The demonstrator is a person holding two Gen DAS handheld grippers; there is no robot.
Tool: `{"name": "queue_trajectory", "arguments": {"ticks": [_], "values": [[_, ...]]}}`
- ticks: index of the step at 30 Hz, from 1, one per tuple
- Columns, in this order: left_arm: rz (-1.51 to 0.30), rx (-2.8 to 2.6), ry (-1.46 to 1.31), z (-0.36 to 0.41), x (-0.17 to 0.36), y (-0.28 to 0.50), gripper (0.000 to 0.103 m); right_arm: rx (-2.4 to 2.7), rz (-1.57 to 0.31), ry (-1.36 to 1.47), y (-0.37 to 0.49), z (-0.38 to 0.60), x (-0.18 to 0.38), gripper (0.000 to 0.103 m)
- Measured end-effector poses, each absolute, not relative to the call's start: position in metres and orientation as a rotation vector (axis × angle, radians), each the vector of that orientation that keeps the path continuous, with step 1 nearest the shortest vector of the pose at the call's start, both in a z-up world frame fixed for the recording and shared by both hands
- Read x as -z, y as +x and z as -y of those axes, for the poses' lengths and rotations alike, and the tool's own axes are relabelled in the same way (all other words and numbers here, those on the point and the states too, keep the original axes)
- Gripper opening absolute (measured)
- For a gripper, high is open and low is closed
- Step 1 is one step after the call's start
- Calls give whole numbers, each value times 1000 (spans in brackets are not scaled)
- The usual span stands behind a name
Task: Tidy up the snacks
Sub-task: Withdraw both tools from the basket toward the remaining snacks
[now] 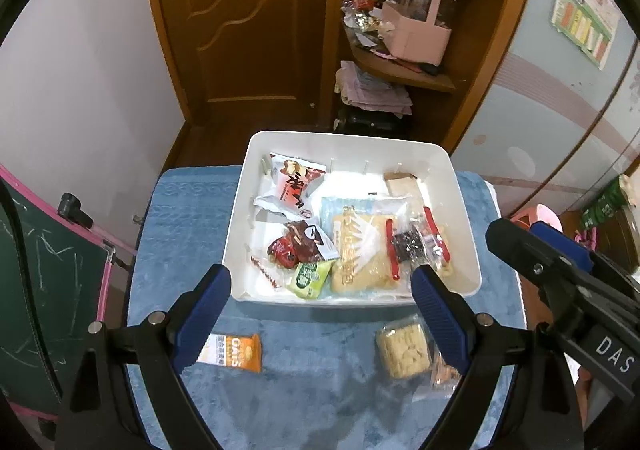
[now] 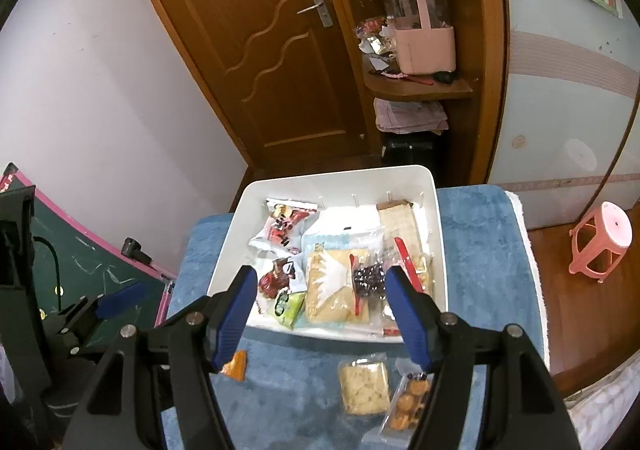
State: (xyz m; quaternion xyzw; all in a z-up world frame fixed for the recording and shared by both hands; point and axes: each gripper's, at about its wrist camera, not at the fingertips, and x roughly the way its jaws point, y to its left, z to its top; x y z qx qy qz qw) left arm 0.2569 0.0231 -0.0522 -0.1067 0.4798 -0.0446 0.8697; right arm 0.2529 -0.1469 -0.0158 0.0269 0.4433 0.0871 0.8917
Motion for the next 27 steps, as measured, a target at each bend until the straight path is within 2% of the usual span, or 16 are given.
{"name": "queue_trajectory", "arguments": {"ticks": [15,27], "values": [[-945,147,-193,-30,28,191,91,-171,-852,91,188,151,-14,67],[-1015,201,-197,-18,54,148,91,-113,-904,100,142,174,12,67]]}}
